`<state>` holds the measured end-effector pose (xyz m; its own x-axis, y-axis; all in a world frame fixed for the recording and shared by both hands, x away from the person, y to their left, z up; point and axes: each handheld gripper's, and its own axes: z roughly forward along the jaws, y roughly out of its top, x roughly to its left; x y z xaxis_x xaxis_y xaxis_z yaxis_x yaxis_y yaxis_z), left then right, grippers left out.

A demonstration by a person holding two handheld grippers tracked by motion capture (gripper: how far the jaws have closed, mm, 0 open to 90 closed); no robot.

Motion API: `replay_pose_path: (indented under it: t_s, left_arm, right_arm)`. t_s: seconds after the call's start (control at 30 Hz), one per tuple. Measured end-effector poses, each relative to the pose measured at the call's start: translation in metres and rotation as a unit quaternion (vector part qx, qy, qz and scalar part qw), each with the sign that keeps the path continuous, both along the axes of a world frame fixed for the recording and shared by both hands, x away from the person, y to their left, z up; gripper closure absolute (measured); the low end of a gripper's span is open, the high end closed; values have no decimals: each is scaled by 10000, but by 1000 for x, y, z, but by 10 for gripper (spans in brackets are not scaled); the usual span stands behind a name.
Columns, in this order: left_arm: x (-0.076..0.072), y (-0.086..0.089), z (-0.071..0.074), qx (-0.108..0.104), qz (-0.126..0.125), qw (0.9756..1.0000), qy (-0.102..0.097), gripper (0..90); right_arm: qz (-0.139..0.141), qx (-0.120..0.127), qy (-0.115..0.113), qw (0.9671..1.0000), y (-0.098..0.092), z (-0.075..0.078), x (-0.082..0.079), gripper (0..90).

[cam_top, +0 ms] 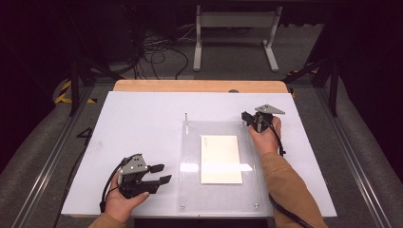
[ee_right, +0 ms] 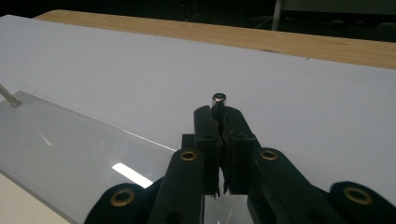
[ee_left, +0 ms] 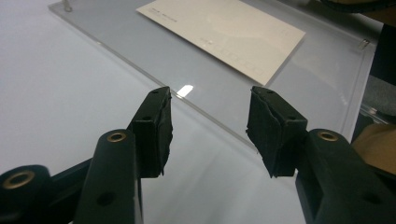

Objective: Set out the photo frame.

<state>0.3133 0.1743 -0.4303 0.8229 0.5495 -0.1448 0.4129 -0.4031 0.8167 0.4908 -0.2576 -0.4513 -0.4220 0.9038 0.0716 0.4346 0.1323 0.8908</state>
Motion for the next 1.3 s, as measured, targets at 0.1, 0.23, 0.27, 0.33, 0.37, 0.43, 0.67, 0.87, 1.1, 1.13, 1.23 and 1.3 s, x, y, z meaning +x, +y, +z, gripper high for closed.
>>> replay_pose_path:
  t_s: [0.1, 0.23, 0.27, 0.33, 0.37, 0.43, 0.67, 0.87, 1.1, 1.13, 1.23, 1.3]
  left_arm:
    - [1, 0, -1, -2, 2, 10000, 29, 473]
    - [2, -5, -3, 79, -65, 9999, -97, 446]
    - [2, -7, -3, 129, -141, 9996, -187, 436]
    - [2, -7, -4, 116, -157, 9996, -214, 407]
    - [1, -8, -4, 98, -153, 9995, -268, 407]
    - [1, -9, -4, 123, -204, 9990, -390, 381]
    - [-1, -14, -7, 221, -317, 9958, -836, 365]
    - [-2, -16, -11, 298, -368, 9931, -1072, 392]
    - [-4, -26, -13, 500, -426, 9844, -1631, 373]
    - [-5, -28, -13, 541, -428, 9804, -1846, 360]
    - [-8, -35, -11, 654, -434, 9726, -2187, 281]
    - [-8, -39, -11, 566, -535, 9717, -2231, 260]
  right_arm:
    - [-34, 100, 48, 9999, -1, 0, 2, 859]
    - [-30, 197, 154, 9997, -2, 0, 6, 859]
    - [-29, 228, 173, 9996, -2, 1, 7, 859]
    - [-33, 255, 207, 9995, -2, 1, 8, 859]
    - [-21, 264, 210, 9994, -3, 1, 9, 858]
    - [-31, 390, 225, 9990, -4, -1, 11, 858]
    - [-62, 516, 306, 9982, -5, -1, 14, 858]
    - [-82, 538, 335, 9980, -5, -1, 16, 858]
    - [-119, 582, 378, 9975, -5, -1, 17, 858]
    - [-122, 585, 379, 9975, -5, -1, 17, 858]
    - [-116, 597, 360, 9975, -5, -2, 17, 857]
    - [-139, 592, 372, 9975, -4, -2, 17, 858]
